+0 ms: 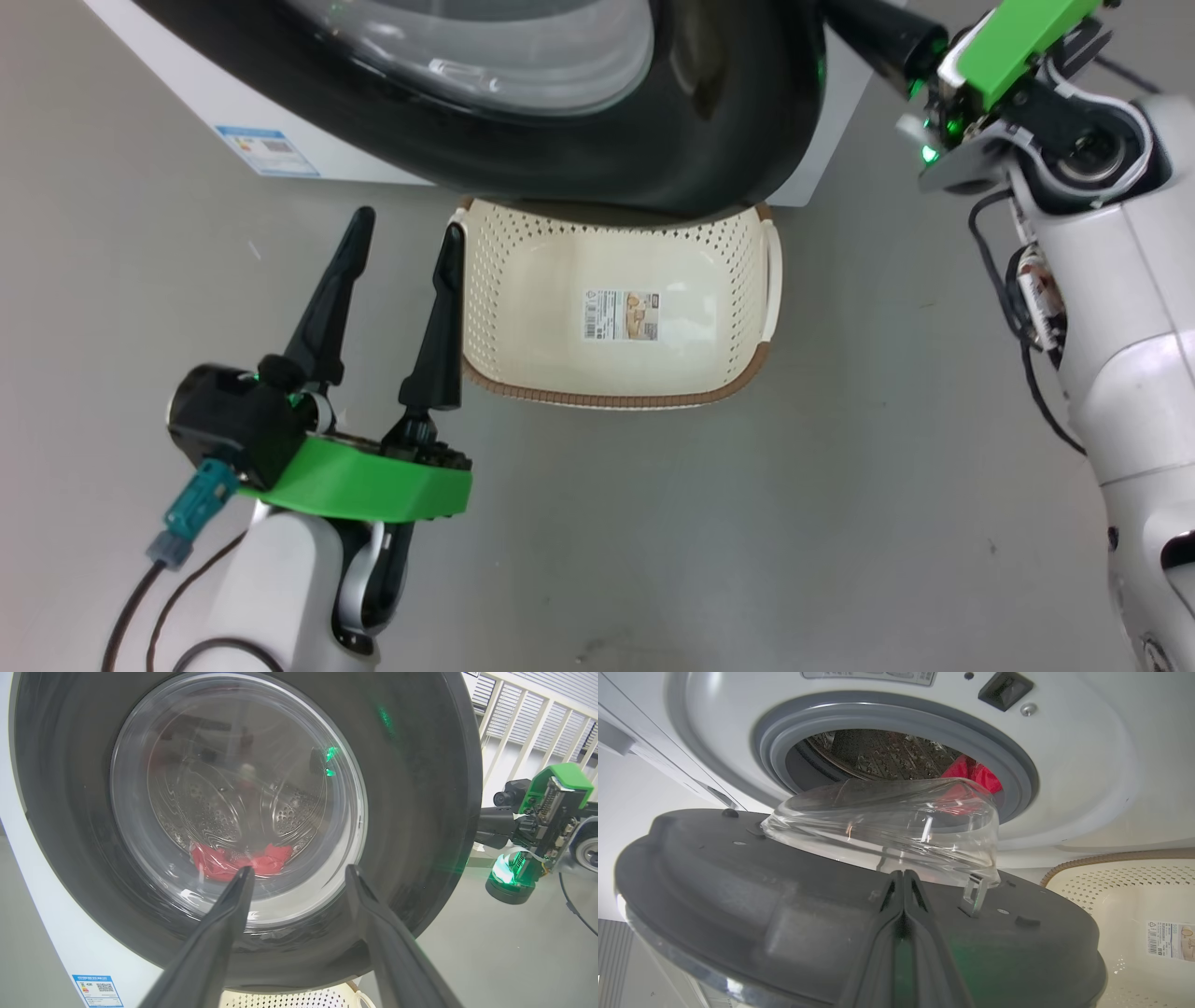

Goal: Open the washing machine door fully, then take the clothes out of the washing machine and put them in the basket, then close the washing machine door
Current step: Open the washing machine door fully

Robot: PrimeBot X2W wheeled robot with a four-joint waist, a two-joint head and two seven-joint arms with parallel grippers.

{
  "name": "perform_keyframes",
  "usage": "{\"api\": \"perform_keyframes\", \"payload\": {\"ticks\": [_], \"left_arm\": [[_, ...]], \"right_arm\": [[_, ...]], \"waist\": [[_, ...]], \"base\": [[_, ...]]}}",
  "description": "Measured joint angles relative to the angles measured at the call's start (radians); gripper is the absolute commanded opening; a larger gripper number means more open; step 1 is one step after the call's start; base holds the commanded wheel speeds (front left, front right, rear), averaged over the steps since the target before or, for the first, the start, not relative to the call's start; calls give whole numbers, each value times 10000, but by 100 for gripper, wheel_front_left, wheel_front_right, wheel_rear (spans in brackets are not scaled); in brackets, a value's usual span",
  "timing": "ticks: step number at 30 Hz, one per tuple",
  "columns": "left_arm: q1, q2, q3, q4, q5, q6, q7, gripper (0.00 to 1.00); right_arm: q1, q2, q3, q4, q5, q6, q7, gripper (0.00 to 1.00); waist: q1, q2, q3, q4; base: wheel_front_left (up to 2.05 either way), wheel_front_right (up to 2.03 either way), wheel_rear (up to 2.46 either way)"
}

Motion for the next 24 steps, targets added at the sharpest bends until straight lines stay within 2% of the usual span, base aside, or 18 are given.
{"api": "perform_keyframes", "payload": {"ticks": [16, 18, 19, 20, 21, 22, 24], "left_arm": [[406, 4, -21, 320, -2, 42, 0, 100], [434, 4, -21, 374, -4, 79, 0, 100], [456, 4, -19, 387, -6, 90, 0, 100], [494, 4, -19, 403, -8, 96, 0, 100], [546, 4, -17, 420, -17, 98, 0, 100], [606, 6, -13, 437, -17, 98, 0, 100], [673, 6, 8, 477, -17, 98, 0, 100]], "right_arm": [[607, 153, 270, -58, 182, -2, 63, 0], [634, 140, 378, -17, 19, 0, -209, 0], [659, 140, 445, -15, -125, 0, -441, 13], [711, 138, 497, -19, -247, 0, -690, 47], [778, 128, 562, -19, -433, 0, -976, 87], [854, 107, 656, -29, -721, 0, -1323, 100], [1022, 8, 932, -111, -1273, 0, -2000, 100]], "waist": [[0, 0, -609, -184], [0, 0, -674, -192], [0, 0, -708, -197], [0, 0, -742, -201], [0, 0, -774, -205], [0, 0, -805, -211], [0, 0, -861, -235]], "base": [[0, 0, 0], [0, 0, 0], [0, 0, 0], [0, 0, 0], [0, 0, 0], [0, 0, 0], [0, 0, 0]]}}
